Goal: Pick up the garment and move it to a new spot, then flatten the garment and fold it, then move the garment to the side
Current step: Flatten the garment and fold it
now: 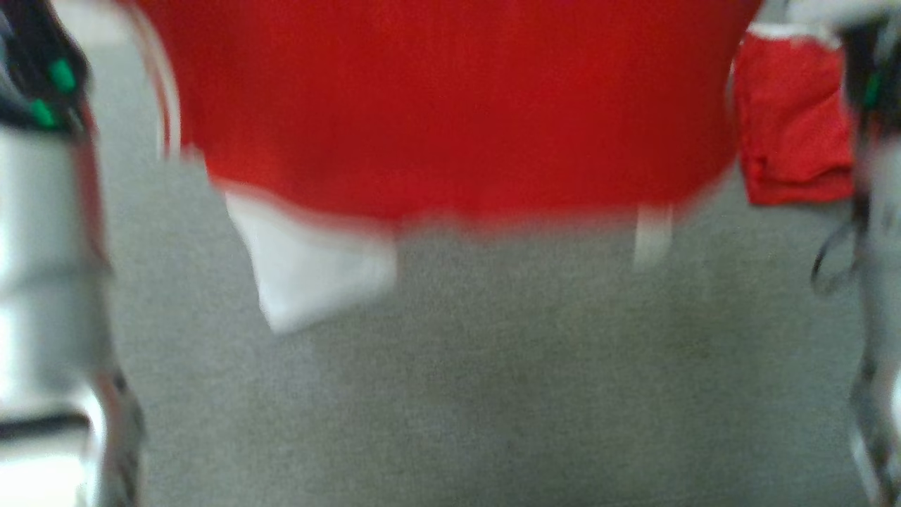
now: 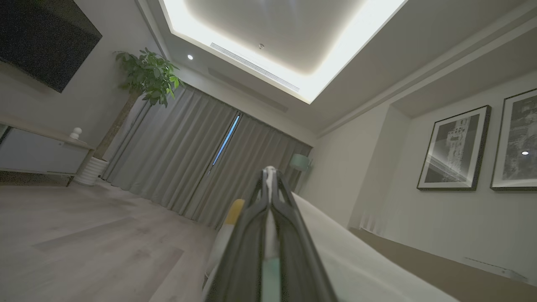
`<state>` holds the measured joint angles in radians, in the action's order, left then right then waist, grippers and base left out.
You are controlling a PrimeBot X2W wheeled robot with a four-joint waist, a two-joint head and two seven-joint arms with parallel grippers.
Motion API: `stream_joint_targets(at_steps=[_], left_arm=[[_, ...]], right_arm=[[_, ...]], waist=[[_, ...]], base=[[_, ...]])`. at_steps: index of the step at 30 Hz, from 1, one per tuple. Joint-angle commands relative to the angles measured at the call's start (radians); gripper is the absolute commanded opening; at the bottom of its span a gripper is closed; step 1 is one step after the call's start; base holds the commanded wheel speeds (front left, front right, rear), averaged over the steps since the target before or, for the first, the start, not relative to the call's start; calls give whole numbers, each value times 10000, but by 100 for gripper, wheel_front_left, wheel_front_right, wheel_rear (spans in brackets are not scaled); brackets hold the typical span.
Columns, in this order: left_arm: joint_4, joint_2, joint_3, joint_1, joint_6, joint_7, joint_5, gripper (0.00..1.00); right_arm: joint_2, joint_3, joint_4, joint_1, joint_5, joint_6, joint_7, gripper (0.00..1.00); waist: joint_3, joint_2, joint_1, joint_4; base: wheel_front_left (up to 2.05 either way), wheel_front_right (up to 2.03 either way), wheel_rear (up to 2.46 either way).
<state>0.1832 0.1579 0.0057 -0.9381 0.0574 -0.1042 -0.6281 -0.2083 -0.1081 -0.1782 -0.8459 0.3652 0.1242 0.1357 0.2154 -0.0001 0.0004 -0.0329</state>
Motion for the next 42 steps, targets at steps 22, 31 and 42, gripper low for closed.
stream_joint_targets(at_steps=[22, 31, 42], left_arm=[[4380, 54, 625, -1250, -1726, -1572, 1275, 0], [3158, -102, -8, 2169, -1875, -1574, 2168, 0], [1664, 292, -974, 5474, -1879, -1575, 2377, 0]], right_arm=[[-582, -2371, -7824, -2996, -350, 65, -3156, 0], [-1471, -4619, -7927, -1027, 789, 65, -2260, 0], [-2996, -6818, -6023, 1030, 2769, 65, -1273, 0]], waist=[[2004, 1, -4, 1032], [852, 1, -4, 1065], [-850, 1, -4, 929]], base=[[0, 0, 0], [0, 0, 0], [0, 0, 0]])
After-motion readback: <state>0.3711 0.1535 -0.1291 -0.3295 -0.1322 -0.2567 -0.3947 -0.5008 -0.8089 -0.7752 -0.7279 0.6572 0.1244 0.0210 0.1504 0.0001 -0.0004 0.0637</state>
